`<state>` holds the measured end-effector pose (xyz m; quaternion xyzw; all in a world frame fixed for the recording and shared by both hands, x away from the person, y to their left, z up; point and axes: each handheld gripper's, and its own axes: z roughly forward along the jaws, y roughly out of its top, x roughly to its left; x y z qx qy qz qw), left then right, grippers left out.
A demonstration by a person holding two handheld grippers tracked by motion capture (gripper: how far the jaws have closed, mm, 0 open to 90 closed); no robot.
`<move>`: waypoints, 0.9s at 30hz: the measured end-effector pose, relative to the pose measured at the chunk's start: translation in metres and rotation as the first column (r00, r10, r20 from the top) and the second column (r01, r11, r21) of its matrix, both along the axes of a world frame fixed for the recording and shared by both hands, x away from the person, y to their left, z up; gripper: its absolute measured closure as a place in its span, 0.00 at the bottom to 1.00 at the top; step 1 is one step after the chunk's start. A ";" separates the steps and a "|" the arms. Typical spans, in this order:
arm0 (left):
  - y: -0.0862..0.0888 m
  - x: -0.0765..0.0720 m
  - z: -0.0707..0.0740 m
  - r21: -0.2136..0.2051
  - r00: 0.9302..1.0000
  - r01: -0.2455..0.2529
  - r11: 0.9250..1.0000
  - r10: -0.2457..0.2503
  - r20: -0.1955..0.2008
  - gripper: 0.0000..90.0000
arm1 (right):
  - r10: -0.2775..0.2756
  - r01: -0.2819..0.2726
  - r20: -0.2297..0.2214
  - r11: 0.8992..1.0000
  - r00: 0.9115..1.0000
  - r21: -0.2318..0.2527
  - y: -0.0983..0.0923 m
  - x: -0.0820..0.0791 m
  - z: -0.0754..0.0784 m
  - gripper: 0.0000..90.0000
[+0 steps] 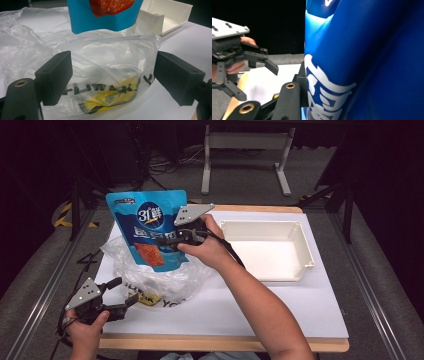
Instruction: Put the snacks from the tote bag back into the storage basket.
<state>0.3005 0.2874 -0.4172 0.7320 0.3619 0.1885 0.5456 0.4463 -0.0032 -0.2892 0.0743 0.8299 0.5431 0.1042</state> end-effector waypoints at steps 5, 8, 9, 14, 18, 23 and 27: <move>0.000 0.000 0.000 0.005 1.000 0.005 1.000 -0.005 -0.008 0.18 | 0.005 -0.005 0.011 1.000 1.000 -0.002 -0.004 -0.003 0.009 0.70; 0.000 0.000 -0.001 -0.002 1.000 0.016 1.000 -0.016 0.000 0.16 | 0.006 -0.006 0.017 1.000 1.000 -0.004 -0.006 -0.004 0.013 0.70; 0.000 0.000 0.000 0.002 1.000 0.021 1.000 -0.021 -0.002 0.14 | 0.007 -0.007 0.014 1.000 1.000 -0.001 -0.008 -0.004 0.016 0.70; 0.001 0.000 -0.001 -0.004 1.000 0.027 1.000 -0.027 0.001 0.13 | 0.029 -0.028 -0.039 0.999 0.999 0.026 -0.017 -0.005 0.022 0.70; 0.002 -0.001 0.000 -0.003 0.999 0.035 0.999 -0.035 0.004 0.12 | 0.013 -0.013 -0.004 1.000 1.000 0.015 -0.026 -0.008 0.028 0.70; 0.003 -0.001 -0.001 -0.004 0.999 0.038 0.999 -0.038 0.004 0.10 | 0.006 -0.006 0.004 1.000 1.000 0.022 -0.040 -0.010 0.034 0.70; 0.003 0.000 -0.001 0.000 1.000 0.027 1.000 -0.027 0.010 0.10 | -0.018 0.017 0.027 1.000 0.999 0.019 -0.055 -0.013 0.039 0.70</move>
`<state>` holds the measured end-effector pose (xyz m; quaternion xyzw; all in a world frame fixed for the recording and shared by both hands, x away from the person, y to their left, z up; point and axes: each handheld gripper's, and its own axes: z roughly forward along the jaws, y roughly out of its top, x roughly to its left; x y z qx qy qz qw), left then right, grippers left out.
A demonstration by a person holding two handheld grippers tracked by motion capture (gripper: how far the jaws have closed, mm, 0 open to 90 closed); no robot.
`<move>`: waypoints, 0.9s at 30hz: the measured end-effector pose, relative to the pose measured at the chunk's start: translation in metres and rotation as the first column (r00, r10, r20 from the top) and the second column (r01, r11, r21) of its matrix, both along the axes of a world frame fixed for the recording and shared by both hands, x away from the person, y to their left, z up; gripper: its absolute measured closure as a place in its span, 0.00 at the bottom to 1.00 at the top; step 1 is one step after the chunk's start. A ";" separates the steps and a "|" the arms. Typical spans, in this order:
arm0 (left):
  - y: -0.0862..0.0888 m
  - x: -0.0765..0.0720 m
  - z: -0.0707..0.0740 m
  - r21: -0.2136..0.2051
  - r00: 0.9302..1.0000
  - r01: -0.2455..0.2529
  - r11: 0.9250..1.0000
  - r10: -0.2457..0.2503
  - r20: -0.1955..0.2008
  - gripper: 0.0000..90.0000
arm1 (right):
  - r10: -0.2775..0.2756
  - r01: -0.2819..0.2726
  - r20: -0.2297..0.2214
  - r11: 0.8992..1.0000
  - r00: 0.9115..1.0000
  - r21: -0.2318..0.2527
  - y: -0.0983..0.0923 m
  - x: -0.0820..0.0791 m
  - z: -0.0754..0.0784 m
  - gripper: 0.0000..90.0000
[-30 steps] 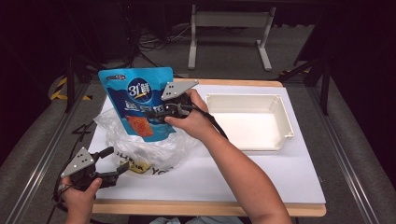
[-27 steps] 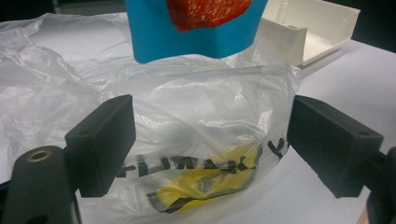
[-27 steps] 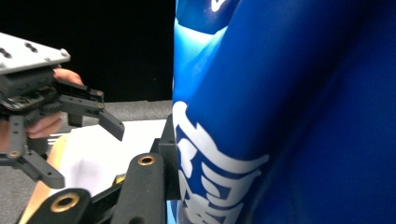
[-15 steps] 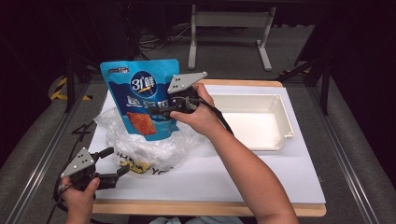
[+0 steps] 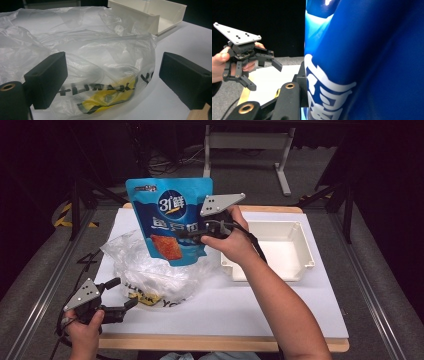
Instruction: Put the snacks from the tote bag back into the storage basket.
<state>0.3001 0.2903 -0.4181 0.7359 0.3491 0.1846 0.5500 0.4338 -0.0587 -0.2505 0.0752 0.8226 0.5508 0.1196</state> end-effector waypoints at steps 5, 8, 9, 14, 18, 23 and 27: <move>0.000 0.000 0.000 0.001 1.000 -0.001 1.000 0.001 0.001 0.10 | -0.032 0.032 0.015 0.999 0.999 -0.001 -0.017 0.000 0.004 0.70; 0.000 0.000 0.000 0.004 1.000 -0.002 1.000 0.002 0.001 0.10 | -0.049 0.049 0.019 0.999 0.999 -0.002 -0.026 0.000 0.005 0.70; 0.000 0.000 0.000 0.004 1.000 -0.002 1.000 0.002 0.001 0.10 | -0.049 0.049 0.019 0.999 0.999 -0.002 -0.026 0.000 0.005 0.70; 0.000 0.000 0.000 0.004 1.000 -0.006 1.000 0.006 0.001 0.10 | -0.084 0.084 0.026 0.996 0.996 0.003 -0.043 0.001 0.008 0.70; 0.000 0.000 0.000 0.003 1.000 -0.002 1.000 0.002 0.000 0.09 | -0.104 0.104 0.039 0.995 0.994 0.004 -0.059 0.003 0.013 0.69; 0.000 -0.001 0.000 0.003 1.000 -0.004 1.000 0.004 0.005 0.09 | -0.128 0.128 0.049 0.992 0.990 0.004 -0.078 0.004 0.018 0.69; 0.000 0.000 -0.001 0.002 1.000 0.005 1.000 -0.005 0.001 0.09 | -0.159 0.160 0.059 0.987 0.985 -0.004 -0.092 0.005 0.022 0.69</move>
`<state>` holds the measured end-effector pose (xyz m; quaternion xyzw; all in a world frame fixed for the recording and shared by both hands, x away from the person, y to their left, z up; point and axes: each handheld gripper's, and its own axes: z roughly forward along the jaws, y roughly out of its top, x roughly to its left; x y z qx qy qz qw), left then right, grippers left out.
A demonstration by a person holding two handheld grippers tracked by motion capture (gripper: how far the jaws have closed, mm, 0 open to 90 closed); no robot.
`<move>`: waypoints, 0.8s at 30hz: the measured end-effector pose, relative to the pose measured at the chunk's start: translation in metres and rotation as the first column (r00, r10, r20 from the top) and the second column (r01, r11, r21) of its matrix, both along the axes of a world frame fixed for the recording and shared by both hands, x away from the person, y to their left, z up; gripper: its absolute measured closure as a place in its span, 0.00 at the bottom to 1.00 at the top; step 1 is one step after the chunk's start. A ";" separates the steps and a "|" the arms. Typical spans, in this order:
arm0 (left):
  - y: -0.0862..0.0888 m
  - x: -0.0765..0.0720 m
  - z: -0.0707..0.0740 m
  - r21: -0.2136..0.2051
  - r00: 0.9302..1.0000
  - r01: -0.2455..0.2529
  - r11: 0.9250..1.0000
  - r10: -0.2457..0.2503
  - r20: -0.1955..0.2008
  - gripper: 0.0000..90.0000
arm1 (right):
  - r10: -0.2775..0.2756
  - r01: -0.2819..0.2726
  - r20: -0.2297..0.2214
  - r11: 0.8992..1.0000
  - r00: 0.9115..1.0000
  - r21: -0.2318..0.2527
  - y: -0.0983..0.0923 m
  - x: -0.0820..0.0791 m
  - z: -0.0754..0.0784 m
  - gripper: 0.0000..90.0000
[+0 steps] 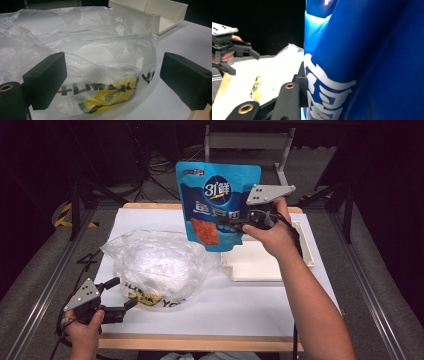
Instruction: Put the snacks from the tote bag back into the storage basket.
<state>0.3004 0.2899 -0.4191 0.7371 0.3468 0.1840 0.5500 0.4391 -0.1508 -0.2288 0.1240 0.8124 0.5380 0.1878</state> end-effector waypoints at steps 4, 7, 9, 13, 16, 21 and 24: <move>0.000 0.000 0.000 0.000 1.000 -0.002 1.000 0.002 0.002 0.09 | -0.026 0.026 0.011 1.000 1.000 -0.003 -0.013 0.002 0.005 0.69; 0.000 0.000 0.000 -0.005 1.000 -0.001 1.000 0.001 0.002 0.09 | -0.045 0.045 0.006 0.999 0.999 -0.005 -0.023 0.004 0.009 0.69; 0.000 0.000 0.000 0.001 1.000 -0.003 1.000 0.003 -0.002 0.09 | -0.055 0.056 0.015 0.998 0.998 -0.018 -0.030 0.006 0.013 0.69; 0.001 0.000 0.000 0.001 1.000 -0.007 1.000 0.007 -0.002 0.09 | -0.070 0.071 0.035 0.996 0.997 -0.046 -0.042 0.010 0.016 0.69; 0.000 0.000 0.000 0.003 1.000 -0.007 1.000 0.007 -0.001 0.09 | -0.089 0.090 0.031 0.995 0.996 -0.043 -0.051 0.013 0.016 0.69; 0.000 0.000 0.000 -0.002 1.000 -0.010 1.000 0.010 0.001 0.09 | -0.108 0.109 0.029 0.993 0.994 -0.042 -0.063 0.017 0.015 0.69; 0.000 0.000 0.000 0.002 1.000 -0.006 1.000 0.006 0.000 0.08 | -0.102 0.104 0.033 0.993 0.994 -0.057 -0.070 0.020 0.015 0.69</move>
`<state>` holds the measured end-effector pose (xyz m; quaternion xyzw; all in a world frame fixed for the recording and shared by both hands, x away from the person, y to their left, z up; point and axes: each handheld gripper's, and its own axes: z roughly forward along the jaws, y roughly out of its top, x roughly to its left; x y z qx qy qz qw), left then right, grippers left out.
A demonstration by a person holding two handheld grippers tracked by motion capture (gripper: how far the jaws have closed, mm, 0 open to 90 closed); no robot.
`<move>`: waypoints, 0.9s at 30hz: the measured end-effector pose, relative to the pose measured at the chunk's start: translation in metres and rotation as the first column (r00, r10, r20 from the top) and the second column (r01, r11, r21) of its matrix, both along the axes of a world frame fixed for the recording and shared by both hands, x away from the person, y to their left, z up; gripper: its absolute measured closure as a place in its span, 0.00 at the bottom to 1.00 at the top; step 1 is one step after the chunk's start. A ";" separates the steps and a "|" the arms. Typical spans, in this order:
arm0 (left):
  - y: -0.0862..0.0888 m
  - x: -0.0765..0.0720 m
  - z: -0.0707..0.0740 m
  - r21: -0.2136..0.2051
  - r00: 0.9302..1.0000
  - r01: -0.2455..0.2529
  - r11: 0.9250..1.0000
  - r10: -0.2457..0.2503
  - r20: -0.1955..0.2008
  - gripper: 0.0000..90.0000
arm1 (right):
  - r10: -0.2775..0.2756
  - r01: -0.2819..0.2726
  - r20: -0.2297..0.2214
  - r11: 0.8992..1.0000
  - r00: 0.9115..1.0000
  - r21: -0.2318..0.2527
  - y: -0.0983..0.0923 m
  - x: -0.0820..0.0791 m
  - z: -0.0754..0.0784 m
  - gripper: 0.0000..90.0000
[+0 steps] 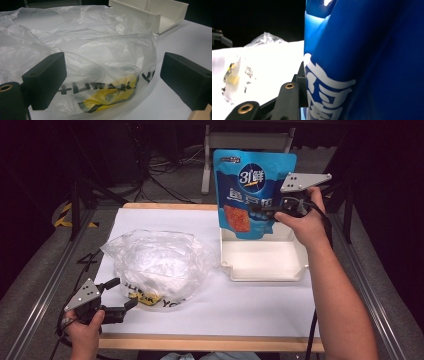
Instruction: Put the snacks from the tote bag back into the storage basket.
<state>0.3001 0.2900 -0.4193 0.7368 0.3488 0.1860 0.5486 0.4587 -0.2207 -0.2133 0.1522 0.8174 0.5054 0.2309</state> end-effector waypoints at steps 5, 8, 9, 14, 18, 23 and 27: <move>0.001 -0.001 0.001 -0.002 1.000 -0.008 1.000 0.008 0.002 0.08 | -0.033 0.033 0.005 0.999 0.999 -0.016 -0.015 0.007 -0.006 0.69; 0.001 -0.001 0.001 0.001 1.000 -0.008 1.000 0.008 0.001 0.08 | -0.048 0.048 -0.006 0.999 0.999 -0.020 -0.019 0.009 -0.009 0.69; 0.001 0.000 0.000 0.001 1.000 -0.011 1.000 0.011 0.003 0.08 | -0.056 0.056 -0.011 0.998 0.998 -0.025 -0.022 0.012 -0.013 0.69; 0.004 0.001 0.000 -0.001 1.000 -0.019 1.000 0.019 0.000 0.08 | -0.084 0.084 -0.002 0.996 0.996 -0.036 -0.029 0.019 -0.024 0.69; 0.005 0.000 0.001 0.002 1.000 -0.024 1.000 0.024 0.003 0.08 | -0.112 0.111 -0.016 0.993 0.994 -0.027 -0.037 0.026 -0.037 0.69; 0.006 0.000 0.000 -0.002 1.000 -0.028 1.000 0.028 -0.001 0.08 | -0.127 0.126 -0.042 0.991 0.991 -0.033 -0.042 0.031 -0.052 0.69; 0.006 0.000 0.001 -0.013 1.000 -0.022 1.000 0.022 -0.002 0.08 | -0.138 0.136 -0.052 0.990 0.989 -0.034 -0.044 0.032 -0.062 0.69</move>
